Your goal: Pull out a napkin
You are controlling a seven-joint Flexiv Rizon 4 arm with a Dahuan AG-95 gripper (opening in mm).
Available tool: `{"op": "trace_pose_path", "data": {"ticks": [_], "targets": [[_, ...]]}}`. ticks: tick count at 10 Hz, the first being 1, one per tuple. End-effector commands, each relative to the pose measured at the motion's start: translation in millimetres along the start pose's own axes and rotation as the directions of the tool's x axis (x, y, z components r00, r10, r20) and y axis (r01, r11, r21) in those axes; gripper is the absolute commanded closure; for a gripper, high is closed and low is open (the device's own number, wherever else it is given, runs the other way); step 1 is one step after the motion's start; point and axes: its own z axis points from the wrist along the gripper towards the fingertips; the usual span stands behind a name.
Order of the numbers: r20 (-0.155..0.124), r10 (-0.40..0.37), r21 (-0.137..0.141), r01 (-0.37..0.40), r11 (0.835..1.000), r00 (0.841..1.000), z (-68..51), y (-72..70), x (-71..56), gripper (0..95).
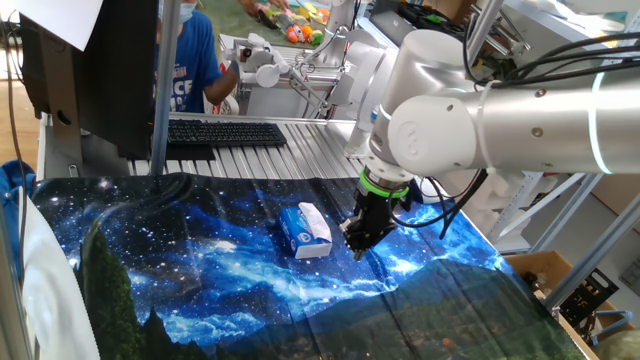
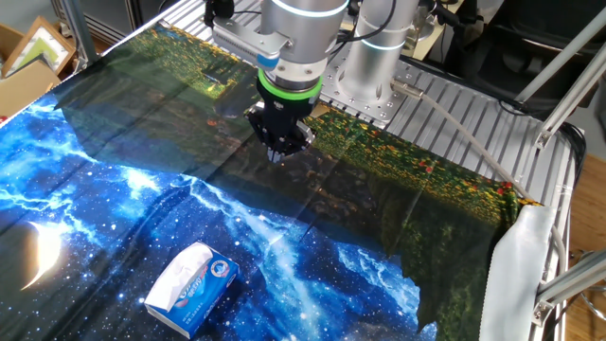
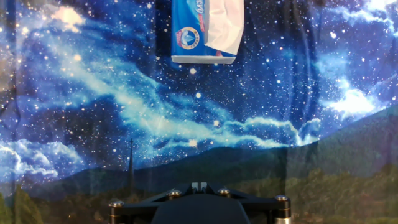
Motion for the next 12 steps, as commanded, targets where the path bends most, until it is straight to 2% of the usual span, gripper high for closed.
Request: {"op": "trace_pose_path", "data": {"ticks": [1, 5, 12], "targets": [[-0.001, 0.006, -0.012, -0.006, 1.0, 1.0, -0.1, 0.1, -0.6, 95.0], [-0.005, 0.031, -0.032, -0.031, 0.999, 1.0, -0.8, 0.1, -0.5, 95.0], [-0.004, 0.028, -0.026, -0.028, 0.999, 1.0, -0.9, 0.2, -0.5, 95.0]]}}
